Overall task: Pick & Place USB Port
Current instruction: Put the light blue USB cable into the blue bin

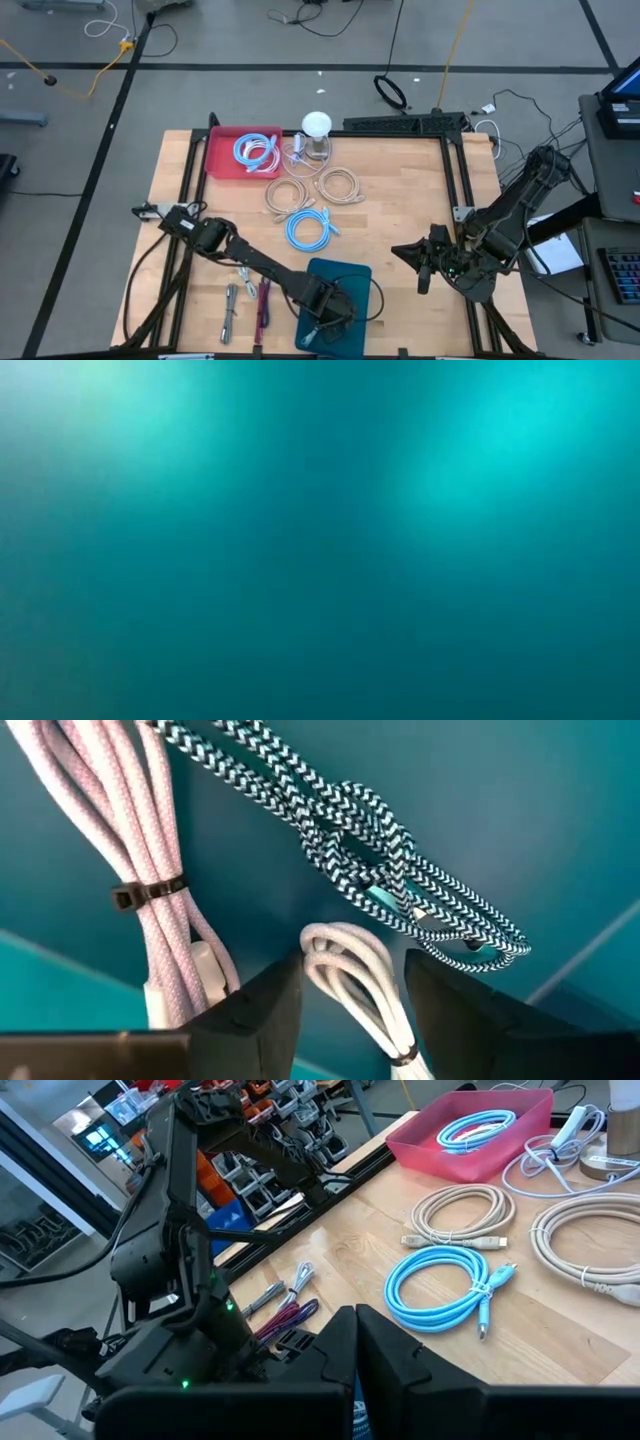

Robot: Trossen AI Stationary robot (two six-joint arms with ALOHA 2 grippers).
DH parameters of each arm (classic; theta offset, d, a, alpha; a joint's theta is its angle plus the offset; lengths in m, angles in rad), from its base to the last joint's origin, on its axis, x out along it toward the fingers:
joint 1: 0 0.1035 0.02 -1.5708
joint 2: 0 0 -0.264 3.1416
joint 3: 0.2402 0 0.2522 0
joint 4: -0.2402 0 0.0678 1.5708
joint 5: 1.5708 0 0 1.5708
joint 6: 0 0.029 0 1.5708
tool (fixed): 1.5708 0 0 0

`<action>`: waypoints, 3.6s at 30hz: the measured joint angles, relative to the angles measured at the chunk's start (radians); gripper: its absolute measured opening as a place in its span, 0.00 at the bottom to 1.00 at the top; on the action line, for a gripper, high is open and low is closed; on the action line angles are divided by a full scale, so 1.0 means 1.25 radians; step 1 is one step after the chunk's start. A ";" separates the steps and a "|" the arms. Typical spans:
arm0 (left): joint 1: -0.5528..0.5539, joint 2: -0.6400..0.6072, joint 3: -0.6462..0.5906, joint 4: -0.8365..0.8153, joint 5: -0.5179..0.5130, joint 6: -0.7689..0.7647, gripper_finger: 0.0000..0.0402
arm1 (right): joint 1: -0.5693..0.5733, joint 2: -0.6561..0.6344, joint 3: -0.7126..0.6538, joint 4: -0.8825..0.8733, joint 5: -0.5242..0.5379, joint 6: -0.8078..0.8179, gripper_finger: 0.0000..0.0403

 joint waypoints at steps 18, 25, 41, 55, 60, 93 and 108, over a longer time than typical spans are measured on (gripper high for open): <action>0.031 0.008 0.134 -0.085 0.012 0.034 0.03 | 0.000 0.000 0.000 0.006 0.002 -0.006 0.00; 0.036 -0.011 0.206 -0.141 0.010 0.029 0.03 | 0.000 0.000 0.000 0.006 0.003 -0.007 0.00; 0.079 -0.324 0.225 -0.404 -0.368 -0.184 0.03 | 0.000 0.000 0.000 0.013 0.003 -0.012 0.00; 0.099 -0.281 0.211 -0.468 -0.292 -0.287 0.03 | 0.000 0.000 0.000 0.011 0.046 -0.027 0.00; 0.098 -0.194 0.212 -0.341 -0.240 -0.244 0.03 | 0.000 0.001 0.000 0.008 0.046 -0.027 0.00; 0.122 -0.037 0.211 -0.225 -0.110 -0.188 0.03 | 0.000 0.001 0.000 0.006 0.042 -0.028 0.00; 0.134 0.010 0.211 -0.214 -0.068 -0.132 0.07 | 0.000 0.001 0.000 0.006 0.042 -0.030 0.00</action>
